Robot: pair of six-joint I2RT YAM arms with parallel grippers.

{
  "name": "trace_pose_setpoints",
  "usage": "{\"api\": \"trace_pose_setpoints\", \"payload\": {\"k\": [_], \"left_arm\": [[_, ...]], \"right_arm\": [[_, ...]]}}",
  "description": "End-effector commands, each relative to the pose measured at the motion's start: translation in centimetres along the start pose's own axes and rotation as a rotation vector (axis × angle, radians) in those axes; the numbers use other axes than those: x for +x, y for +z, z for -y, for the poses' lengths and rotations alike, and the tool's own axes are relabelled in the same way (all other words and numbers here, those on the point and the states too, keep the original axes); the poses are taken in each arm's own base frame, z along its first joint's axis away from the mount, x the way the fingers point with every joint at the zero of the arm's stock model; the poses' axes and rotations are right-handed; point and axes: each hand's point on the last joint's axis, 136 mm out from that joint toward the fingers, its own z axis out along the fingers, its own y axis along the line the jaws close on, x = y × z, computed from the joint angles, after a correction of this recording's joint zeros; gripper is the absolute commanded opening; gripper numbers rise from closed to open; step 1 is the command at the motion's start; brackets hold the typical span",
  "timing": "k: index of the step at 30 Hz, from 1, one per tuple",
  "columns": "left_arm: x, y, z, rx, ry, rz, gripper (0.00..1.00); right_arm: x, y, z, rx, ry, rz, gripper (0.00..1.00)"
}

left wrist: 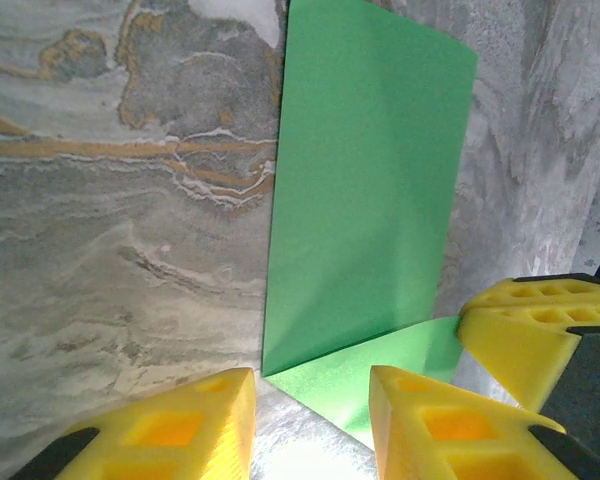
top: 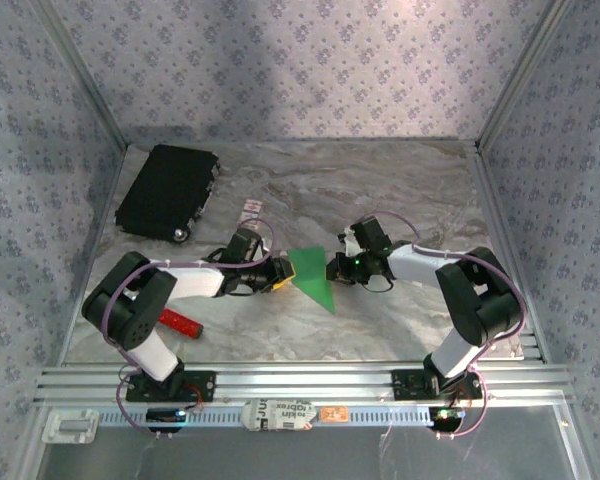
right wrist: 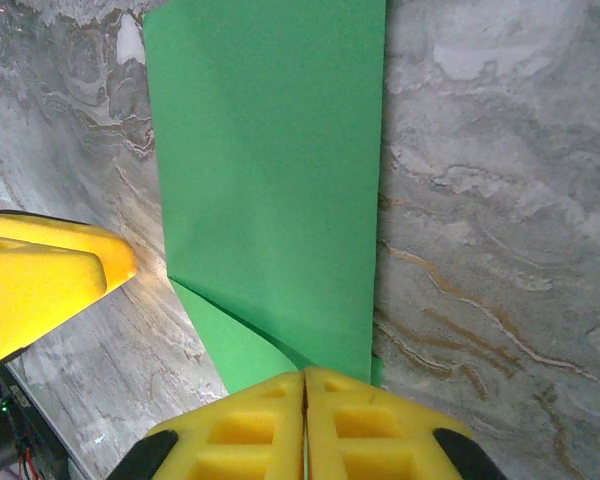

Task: Fold a paper plane with a square sheet of paper (pick it up from the middle)
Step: Third fold the triangle at the center of the table.

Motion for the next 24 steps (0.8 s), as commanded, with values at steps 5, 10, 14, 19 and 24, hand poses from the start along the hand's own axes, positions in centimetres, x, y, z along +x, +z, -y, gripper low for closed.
{"api": "trace_pose_setpoints", "payload": {"k": [5,10,14,19,24], "left_arm": [[-1.0,0.1,1.1,0.035,-0.009,0.0,0.36],[-1.3,0.2,1.7,0.059,-0.014,-0.003,0.43],[-1.4,0.3,2.4,0.081,-0.013,-0.011,0.5],[-1.7,0.6,3.4,0.12,-0.017,-0.014,0.54],[-2.0,0.9,4.1,0.153,-0.023,-0.02,0.54]], "right_arm": [[-0.6,-1.3,-1.2,-0.044,-0.035,0.029,0.07],[-0.8,-2.0,-1.2,-0.062,-0.03,0.051,0.07],[-0.9,-2.4,-1.0,-0.072,-0.022,0.067,0.06],[-1.0,-2.6,-0.8,-0.074,-0.013,0.071,0.07],[-0.9,-2.6,-0.5,-0.074,-0.009,0.07,0.06]]}}
